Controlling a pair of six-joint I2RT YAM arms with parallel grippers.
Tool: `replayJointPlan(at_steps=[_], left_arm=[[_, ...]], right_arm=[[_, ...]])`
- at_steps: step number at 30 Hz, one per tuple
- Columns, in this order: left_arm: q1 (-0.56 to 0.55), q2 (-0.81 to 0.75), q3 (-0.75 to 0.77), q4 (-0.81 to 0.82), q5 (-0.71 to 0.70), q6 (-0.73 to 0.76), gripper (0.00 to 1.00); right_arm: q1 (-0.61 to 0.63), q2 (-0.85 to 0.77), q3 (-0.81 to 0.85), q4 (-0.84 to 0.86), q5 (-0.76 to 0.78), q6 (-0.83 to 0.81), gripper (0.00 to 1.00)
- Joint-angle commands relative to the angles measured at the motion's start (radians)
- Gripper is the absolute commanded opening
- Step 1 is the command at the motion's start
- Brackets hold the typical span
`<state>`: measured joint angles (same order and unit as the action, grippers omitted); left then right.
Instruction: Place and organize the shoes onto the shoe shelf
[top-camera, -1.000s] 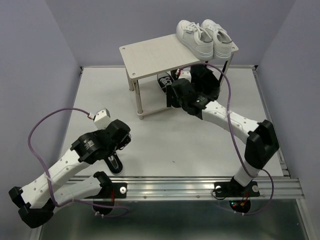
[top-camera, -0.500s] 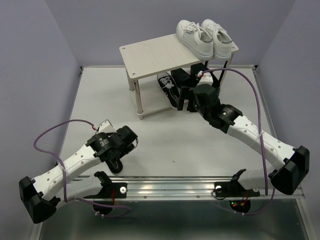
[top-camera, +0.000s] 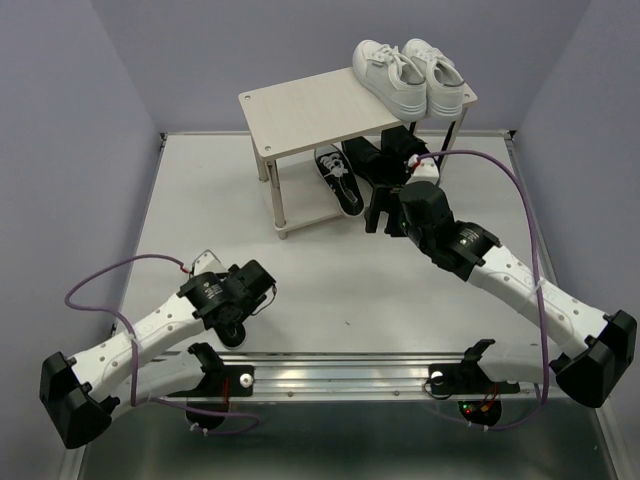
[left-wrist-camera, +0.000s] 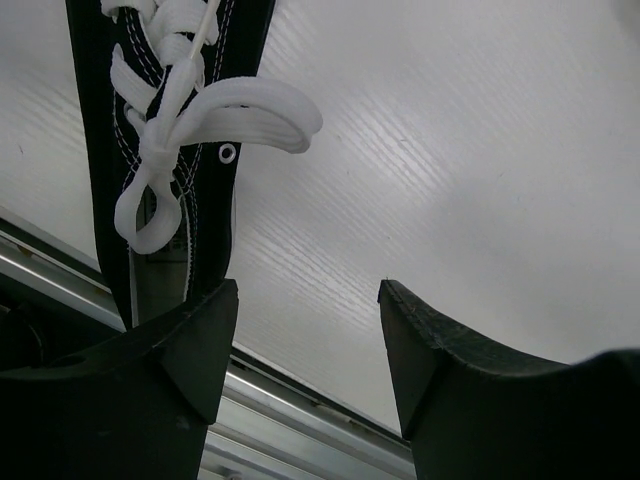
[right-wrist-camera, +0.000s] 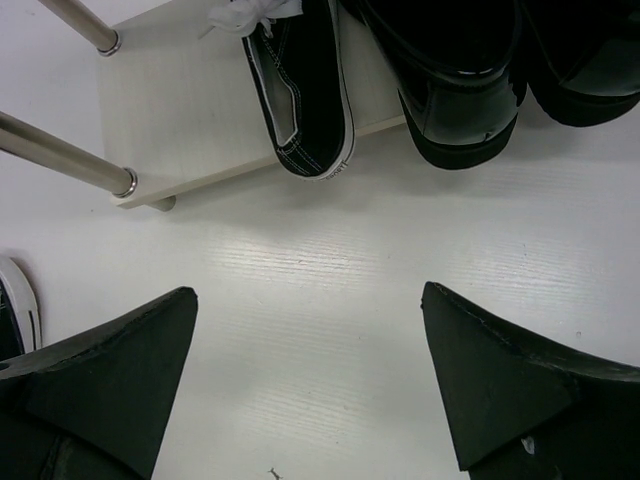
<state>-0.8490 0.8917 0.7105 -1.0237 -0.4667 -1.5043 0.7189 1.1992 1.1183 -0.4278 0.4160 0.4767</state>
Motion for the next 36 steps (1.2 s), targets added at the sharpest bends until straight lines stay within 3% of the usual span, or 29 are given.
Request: replayJointPlan(at_steps=[1,6,13,20,24,32,36], left_arm=[[0.004,-0.033,0.076,-0.077,-0.073,-0.042,0.70],[0.008,-0.097,0.185,-0.099,-0.095,0.111,0.72],[0.065,-0.140,0.207,-0.099,-0.061,0.292,0.72],[0.082,-0.099,0.184,-0.098,-0.079,0.262,0.72],[0.084,-0.083,0.223,-0.098,-0.116,0.262,0.73],[0.122,0.012,0.357,-0.098,-0.156,0.366,0.74],[0.166,0.070,0.507,-0.095,-0.187,0.476,0.74]], right_arm=[[-0.007,-0.036,-0.011,0.001,0.024,0.014,1.00],[-0.007,-0.033,-0.012,0.003,0.007,0.019,1.00],[-0.007,-0.041,-0.021,0.006,-0.008,0.023,1.00],[-0.007,-0.053,-0.052,0.023,-0.054,0.037,1.00],[0.002,-0.023,-0.083,0.078,-0.214,0.072,1.00],[0.244,0.124,-0.120,0.211,-0.263,0.145,1.00],[0.344,0.233,-0.075,0.265,-0.267,0.163,1.00]])
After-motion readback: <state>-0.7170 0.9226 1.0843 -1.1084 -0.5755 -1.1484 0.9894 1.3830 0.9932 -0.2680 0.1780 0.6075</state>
